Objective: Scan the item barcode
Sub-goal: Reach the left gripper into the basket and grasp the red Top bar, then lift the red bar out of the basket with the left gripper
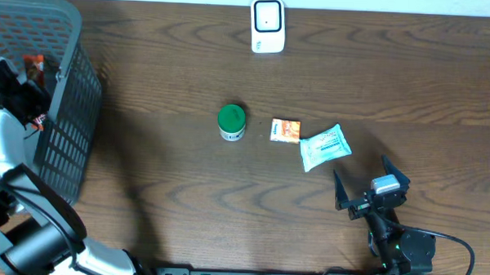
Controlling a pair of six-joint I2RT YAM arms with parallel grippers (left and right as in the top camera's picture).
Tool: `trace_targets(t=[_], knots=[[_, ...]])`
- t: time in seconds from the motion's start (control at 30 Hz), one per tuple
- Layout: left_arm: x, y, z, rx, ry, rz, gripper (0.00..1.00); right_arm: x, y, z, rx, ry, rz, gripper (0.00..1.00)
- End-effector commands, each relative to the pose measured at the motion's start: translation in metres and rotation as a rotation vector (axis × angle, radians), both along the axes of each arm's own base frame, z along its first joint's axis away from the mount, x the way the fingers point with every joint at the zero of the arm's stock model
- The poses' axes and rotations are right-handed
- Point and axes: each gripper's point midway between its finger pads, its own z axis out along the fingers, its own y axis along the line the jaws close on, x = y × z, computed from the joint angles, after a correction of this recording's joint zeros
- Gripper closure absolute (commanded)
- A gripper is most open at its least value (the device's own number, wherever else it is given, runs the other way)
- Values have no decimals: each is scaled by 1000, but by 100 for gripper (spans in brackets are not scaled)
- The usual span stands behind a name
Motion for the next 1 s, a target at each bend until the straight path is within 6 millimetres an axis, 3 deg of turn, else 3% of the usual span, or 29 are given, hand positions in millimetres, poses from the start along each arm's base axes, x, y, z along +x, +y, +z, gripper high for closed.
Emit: trace_targets(t=[0.0, 0.53, 0.97], knots=[[-4, -6, 18, 4, -29, -2, 92, -1, 2, -1, -7, 1, 8, 1], [-14, -13, 68, 60, -104, -2, 93, -1, 2, -1, -7, 1, 8, 1], [-31, -26, 136, 140, -230, 10, 93, -1, 2, -1, -7, 1, 8, 1]])
